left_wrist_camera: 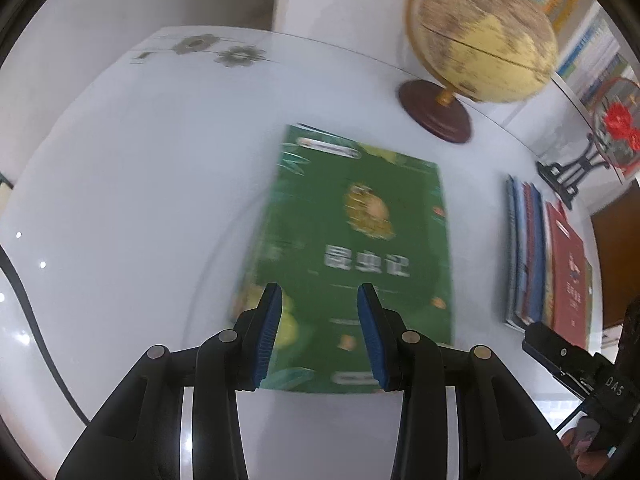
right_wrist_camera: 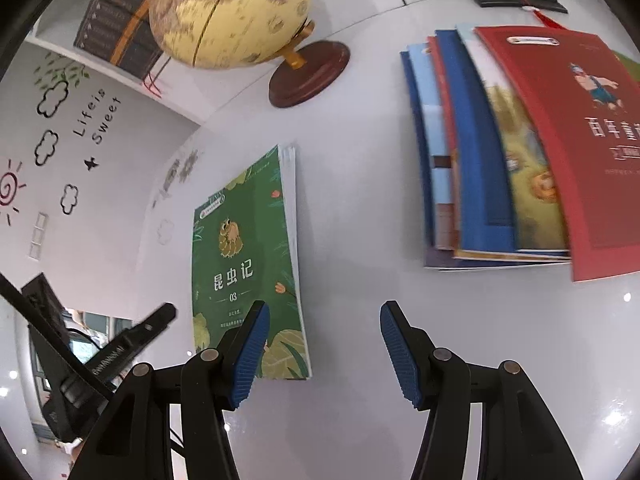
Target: Organize books
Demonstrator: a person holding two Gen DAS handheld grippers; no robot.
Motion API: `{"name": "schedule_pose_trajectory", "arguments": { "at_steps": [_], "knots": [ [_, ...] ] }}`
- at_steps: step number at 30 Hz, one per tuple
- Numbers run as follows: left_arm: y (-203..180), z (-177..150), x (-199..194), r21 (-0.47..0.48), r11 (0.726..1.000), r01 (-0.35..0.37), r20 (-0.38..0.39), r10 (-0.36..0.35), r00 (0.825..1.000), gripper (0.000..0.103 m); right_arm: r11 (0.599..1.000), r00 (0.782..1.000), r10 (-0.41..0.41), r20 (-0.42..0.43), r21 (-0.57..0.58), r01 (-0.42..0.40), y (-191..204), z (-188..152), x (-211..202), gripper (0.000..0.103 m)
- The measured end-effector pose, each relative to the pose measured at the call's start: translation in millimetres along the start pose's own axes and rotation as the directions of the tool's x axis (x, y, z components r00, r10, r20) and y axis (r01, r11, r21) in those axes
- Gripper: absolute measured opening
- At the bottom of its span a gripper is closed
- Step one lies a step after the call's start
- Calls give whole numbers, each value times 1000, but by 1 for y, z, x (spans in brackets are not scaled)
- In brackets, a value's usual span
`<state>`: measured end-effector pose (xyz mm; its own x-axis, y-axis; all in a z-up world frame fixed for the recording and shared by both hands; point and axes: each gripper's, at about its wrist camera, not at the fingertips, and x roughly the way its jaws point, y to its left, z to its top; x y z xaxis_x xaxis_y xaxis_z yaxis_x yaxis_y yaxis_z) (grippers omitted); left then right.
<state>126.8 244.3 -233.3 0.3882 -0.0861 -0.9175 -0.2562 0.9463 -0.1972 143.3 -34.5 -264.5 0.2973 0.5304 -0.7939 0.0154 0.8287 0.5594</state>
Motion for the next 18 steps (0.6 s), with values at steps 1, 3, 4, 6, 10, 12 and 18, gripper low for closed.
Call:
{"name": "schedule_pose_trajectory", "arguments": {
  "at_steps": [1, 3, 4, 6, 10, 12, 18],
  "knots": [
    [-8, -1, 0, 13, 1000, 5, -5, -5, 1000, 36, 1000, 1000, 13, 6, 0, -13, -3, 1, -4, 56],
    [-27, -2, -3, 47, 999, 14, -3, -14, 1000, 36, 999, 999, 44, 22, 4, -44, -9, 1, -15, 56],
    [-34, -2, -5, 57, 998, 21, 2, -21, 1000, 36, 998, 998, 59, 34, 4, -59, -13, 2, -20, 56],
    [-51, -2, -8, 76, 996, 39, 13, -41, 999, 36, 996, 995, 85, 57, -3, -85, -20, 3, -31, 56],
    [-86, -1, -8, 109, 992, 66, 9, -67, 998, 36, 995, 987, 101, 121, 13, -104, -47, 8, -57, 56],
    [-107, -1, -4, 136, 987, 84, -7, -84, 996, 36, 995, 985, 92, 148, 31, -98, -62, 11, -67, 56],
    [-165, -3, 6, 234, 966, 109, -32, -104, 994, 36, 992, 977, 34, 209, 113, -59, -125, 21, -104, 56]
  ]
}}
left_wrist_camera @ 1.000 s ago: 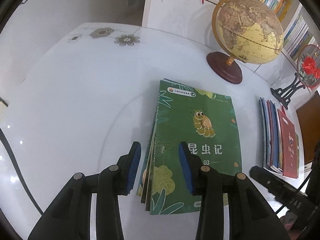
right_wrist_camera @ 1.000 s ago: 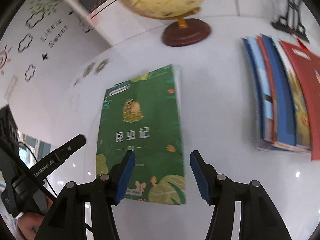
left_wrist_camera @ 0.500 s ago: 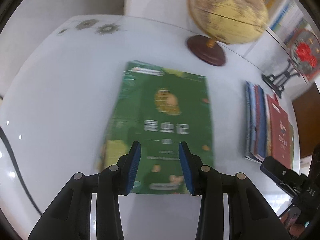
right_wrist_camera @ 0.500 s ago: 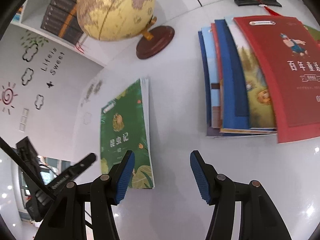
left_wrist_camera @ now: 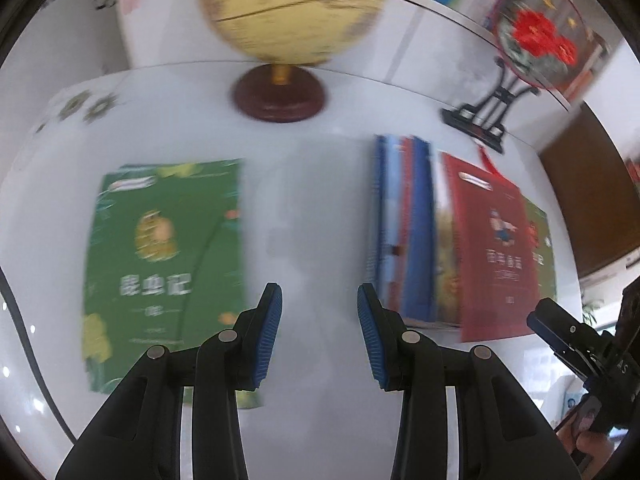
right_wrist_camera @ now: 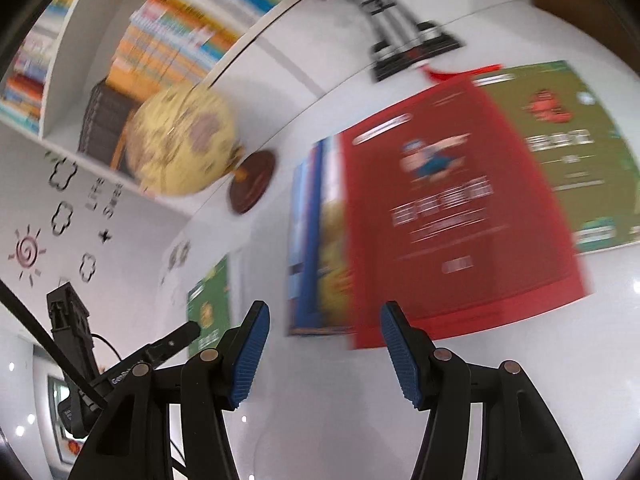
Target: Organize books
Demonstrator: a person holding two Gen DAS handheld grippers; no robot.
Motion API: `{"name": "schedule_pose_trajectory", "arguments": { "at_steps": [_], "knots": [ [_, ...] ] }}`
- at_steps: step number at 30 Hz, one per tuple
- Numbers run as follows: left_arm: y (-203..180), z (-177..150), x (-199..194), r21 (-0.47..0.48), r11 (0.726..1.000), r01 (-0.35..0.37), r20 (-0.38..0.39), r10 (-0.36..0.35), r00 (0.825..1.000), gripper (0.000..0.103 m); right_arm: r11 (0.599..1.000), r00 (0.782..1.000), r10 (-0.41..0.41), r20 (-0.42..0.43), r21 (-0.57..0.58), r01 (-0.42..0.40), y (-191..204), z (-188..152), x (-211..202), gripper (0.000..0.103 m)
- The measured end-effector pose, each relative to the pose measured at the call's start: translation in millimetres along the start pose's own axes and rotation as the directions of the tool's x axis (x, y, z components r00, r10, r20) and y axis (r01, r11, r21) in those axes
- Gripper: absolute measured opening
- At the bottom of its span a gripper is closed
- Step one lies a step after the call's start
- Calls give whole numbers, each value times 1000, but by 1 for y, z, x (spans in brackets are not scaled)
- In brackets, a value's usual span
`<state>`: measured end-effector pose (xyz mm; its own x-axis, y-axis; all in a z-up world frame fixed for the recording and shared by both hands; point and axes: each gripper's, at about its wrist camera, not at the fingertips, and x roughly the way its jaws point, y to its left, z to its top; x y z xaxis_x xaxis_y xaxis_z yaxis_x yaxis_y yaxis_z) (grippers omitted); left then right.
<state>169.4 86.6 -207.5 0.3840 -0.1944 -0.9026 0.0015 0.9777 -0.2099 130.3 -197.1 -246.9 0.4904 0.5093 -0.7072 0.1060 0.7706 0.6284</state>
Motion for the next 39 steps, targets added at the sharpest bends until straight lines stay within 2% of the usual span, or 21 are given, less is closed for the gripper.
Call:
{"name": "schedule_pose_trajectory", "arguments": {
  "at_steps": [5, 10, 13, 15, 20, 24, 28, 30, 32, 34, 36, 39],
  "knots": [
    [-48, 2, 12, 68, 996, 49, -3, -49, 999, 36, 999, 998, -24, 54, -20, 26, -34, 19, -29, 56],
    [-82, 4, 30, 89, 990, 109, -36, -106, 994, 36, 999, 996, -38, 79, -32, 40, -57, 35, -41, 56],
    [-102, 4, 41, 147, 986, 76, -26, -73, 997, 36, 998, 996, -47, 78, -40, 51, -66, 40, -40, 56],
    [-110, 5, 49, 161, 982, 97, -38, -92, 995, 36, 997, 996, -51, 79, -51, 55, -73, 44, -39, 56],
    [-118, 9, 72, 121, 981, 155, -68, -147, 987, 36, 995, 996, -55, 76, -76, 61, -89, 53, -30, 56],
    [-122, 9, 79, 132, 980, 151, -23, -149, 989, 36, 995, 996, -55, 65, -76, 60, -99, 60, -18, 56],
    [-120, 12, 89, 119, 976, 181, -26, -179, 984, 37, 997, 997, -33, 64, -68, 37, -108, 64, -9, 56],
    [-121, 12, 90, 118, 972, 201, -18, -201, 980, 41, 997, 998, -31, 56, -71, 35, -108, 65, -3, 57],
    [-122, 10, 91, 132, 965, 225, -9, -226, 974, 52, 997, 998, -34, 47, -70, 38, -111, 66, 3, 57],
    [-124, 7, 90, 162, 958, 237, 4, -241, 971, 56, 998, 998, -21, 52, -59, 24, -115, 66, 6, 57],
    [-126, 4, 90, 183, 955, 234, 17, -241, 970, 56, 1000, 1000, 0, 14, -22, 0, -122, 66, 14, 58],
    [-120, 3, 91, 151, 947, 282, 36, -290, 956, 56, 999, 998, 49, 41, 5, -49, -128, 65, 14, 60]
  ]
}}
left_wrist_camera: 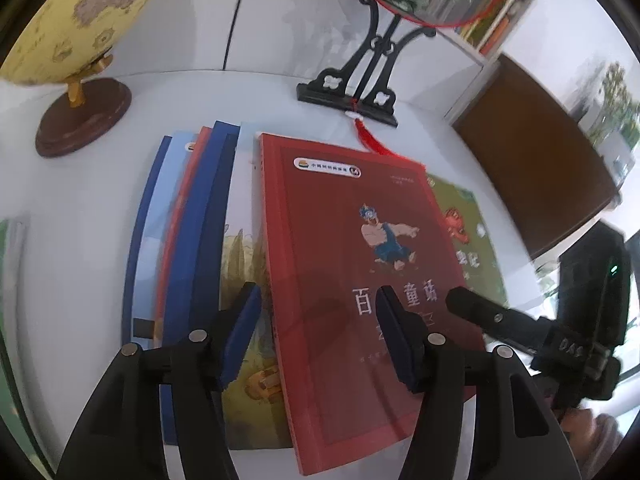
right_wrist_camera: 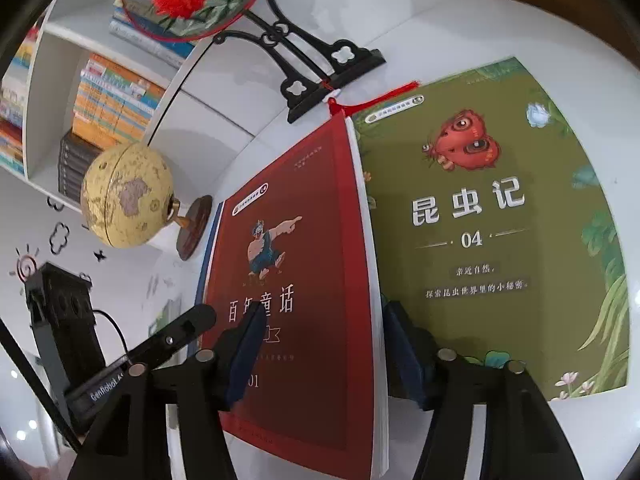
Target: Organize books
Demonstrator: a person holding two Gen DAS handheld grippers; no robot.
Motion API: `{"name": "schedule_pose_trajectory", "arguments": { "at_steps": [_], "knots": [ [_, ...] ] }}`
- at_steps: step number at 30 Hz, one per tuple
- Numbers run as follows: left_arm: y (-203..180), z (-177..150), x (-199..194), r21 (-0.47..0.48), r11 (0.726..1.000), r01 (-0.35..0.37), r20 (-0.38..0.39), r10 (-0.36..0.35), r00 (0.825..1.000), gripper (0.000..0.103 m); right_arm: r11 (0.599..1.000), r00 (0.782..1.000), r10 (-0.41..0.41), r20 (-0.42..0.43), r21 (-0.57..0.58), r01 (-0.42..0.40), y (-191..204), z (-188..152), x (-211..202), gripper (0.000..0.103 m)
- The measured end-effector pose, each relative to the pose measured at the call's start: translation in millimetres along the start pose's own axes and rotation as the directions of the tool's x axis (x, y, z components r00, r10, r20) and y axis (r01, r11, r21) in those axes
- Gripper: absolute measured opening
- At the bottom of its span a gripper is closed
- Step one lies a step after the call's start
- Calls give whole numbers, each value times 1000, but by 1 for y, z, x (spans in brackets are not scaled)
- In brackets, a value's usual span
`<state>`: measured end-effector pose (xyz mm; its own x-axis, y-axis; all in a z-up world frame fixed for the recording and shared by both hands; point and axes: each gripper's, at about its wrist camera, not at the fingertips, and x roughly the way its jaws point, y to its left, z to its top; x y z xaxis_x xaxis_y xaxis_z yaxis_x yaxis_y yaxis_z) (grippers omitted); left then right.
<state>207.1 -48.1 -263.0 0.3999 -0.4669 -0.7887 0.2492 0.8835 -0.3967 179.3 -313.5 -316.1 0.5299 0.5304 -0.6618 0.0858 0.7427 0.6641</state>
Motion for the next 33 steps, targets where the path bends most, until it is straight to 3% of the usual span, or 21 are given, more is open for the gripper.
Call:
{"name": "schedule_pose_trajectory", "arguments": {
  "at_steps": [4, 8, 13, 16, 20, 25, 27, 29, 31, 33],
  "knots": [
    [7, 4, 2, -49, 998, 51, -3, -51, 999, 56, 999, 1000, 28, 4, -33, -27, 2, 0, 3, 60],
    [10, 10, 8, -112, 980, 164, -18, -167, 986, 79, 999, 999, 52, -5, 3, -52, -1, 2, 4, 61],
    [4, 12, 9, -117, 981, 154, -30, -159, 987, 80, 998, 998, 62, 4, 8, -62, -1, 1, 4, 61],
    [7, 13, 7, -166, 973, 158, -30, -166, 986, 74, 999, 999, 51, 0, 15, -51, 1, 2, 4, 61],
    [0, 15, -4, -158, 963, 218, 2, -221, 975, 69, 1000, 1000, -15, 6, -9, 15, 6, 6, -2, 61],
    [-4, 15, -3, -188, 945, 267, 21, -267, 963, 69, 997, 994, 75, 83, -21, -74, 10, 13, -26, 61],
    [-4, 15, -1, -193, 943, 270, 31, -270, 962, 69, 999, 997, 30, 74, -39, -28, 11, 13, -25, 61],
    [-1, 15, 2, -208, 937, 280, 28, -280, 960, 63, 1000, 996, 29, 81, -10, -28, 6, 12, -25, 54],
    [2, 16, 0, -226, 927, 301, 34, -301, 953, 49, 999, 992, 31, 121, 34, -36, -3, 10, -30, 34],
    [3, 18, -2, -244, 911, 333, 40, -334, 942, 41, 998, 990, 5, 138, 54, -12, -7, 11, -34, 28]
  ]
}}
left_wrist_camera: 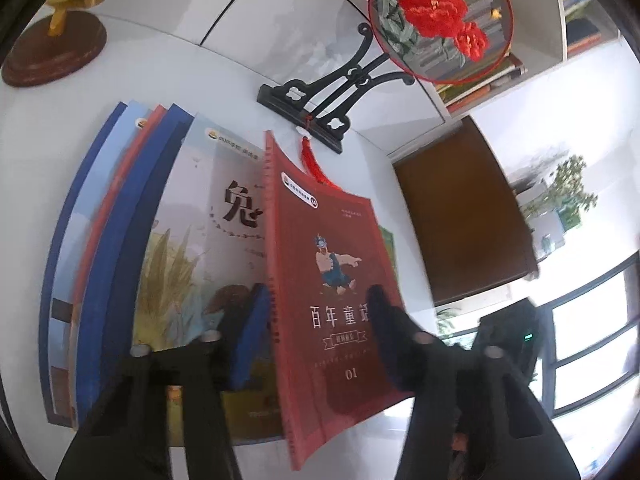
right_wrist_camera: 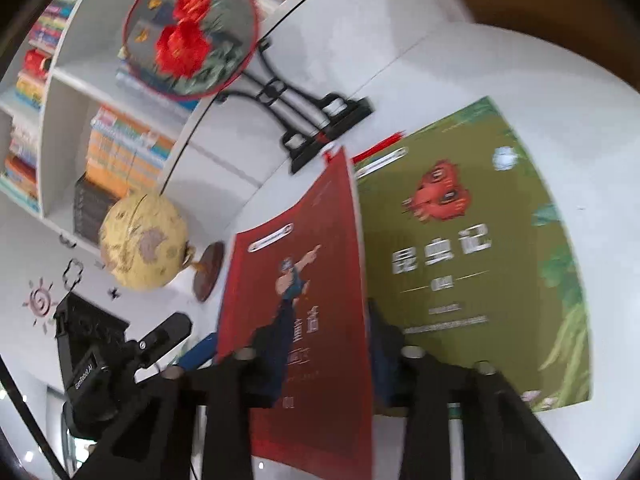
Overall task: Organize books
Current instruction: 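Lift the red book upright out of the row with both tools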
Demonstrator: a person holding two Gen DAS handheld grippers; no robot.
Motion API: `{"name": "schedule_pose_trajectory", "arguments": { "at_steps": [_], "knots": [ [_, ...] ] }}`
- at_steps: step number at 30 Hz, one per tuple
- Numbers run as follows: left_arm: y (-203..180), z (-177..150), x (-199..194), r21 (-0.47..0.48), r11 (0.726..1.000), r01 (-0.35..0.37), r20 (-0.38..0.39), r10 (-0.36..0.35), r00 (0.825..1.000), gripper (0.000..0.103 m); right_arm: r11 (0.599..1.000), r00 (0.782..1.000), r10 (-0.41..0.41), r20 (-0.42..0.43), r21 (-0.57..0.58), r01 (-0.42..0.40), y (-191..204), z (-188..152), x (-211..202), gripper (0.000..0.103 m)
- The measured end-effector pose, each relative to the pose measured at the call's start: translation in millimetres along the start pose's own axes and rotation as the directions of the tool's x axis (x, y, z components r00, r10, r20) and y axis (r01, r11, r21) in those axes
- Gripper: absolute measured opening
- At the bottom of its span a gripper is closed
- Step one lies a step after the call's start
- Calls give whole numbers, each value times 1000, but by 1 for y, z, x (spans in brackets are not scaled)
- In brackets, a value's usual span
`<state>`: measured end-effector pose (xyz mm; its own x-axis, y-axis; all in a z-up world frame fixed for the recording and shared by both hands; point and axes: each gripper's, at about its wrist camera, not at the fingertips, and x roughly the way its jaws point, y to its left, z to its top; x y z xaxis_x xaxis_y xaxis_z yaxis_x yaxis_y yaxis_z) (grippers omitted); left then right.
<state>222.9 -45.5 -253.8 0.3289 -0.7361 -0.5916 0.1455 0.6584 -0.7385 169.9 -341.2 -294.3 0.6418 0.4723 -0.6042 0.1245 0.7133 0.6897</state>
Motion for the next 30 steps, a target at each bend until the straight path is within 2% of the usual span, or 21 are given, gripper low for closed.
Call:
{"name": "schedule_pose_trajectory", "arguments": {
  "at_steps": [3, 6, 9, 12, 15, 17, 20, 22, 26, 30],
  "knots": [
    [-16, 3, -4, 30, 996, 81, 5, -81, 997, 37, 1000, 1000, 6, -4, 11, -6, -3, 1, -1, 25],
    [-24, 3, 6, 40, 993, 107, -19, -107, 994, 37, 1000, 1000, 4, -13, 25, -4, -6, 0, 1, 25],
    [-22, 2, 16, 51, 997, 54, -35, -53, 998, 37, 999, 1000, -2, -23, 53, 3, -13, -2, 5, 25],
    [-13, 2, 30, 18, 1000, 13, -103, -12, 995, 37, 998, 1000, 3, -23, 69, -2, -18, -2, 5, 25],
    [-20, -5, 42, 97, 993, -63, -139, 76, 987, 35, 998, 999, -10, -45, 58, 13, -19, -2, 7, 25],
    [-30, -13, 44, 186, 973, -132, -129, 158, 979, 22, 999, 999, -2, -54, 53, 5, -17, -3, 9, 25],
    [-42, -20, 49, 314, 914, -256, -100, 300, 949, 20, 1000, 999, -4, -49, 22, 5, -8, -3, 9, 24],
    [-45, -20, 49, 366, 883, -294, -89, 347, 934, 21, 1000, 999, 4, -46, -24, -5, 2, 0, 7, 18],
    [-52, -18, 42, 417, 846, -332, -57, 389, 920, 21, 985, 1000, 14, -17, -170, -17, 32, 2, -1, 17],
    [-58, -13, 29, 416, 839, -350, -25, 395, 918, 21, 968, 1000, 6, -5, -252, -7, 56, 4, -5, 17]
  ]
}}
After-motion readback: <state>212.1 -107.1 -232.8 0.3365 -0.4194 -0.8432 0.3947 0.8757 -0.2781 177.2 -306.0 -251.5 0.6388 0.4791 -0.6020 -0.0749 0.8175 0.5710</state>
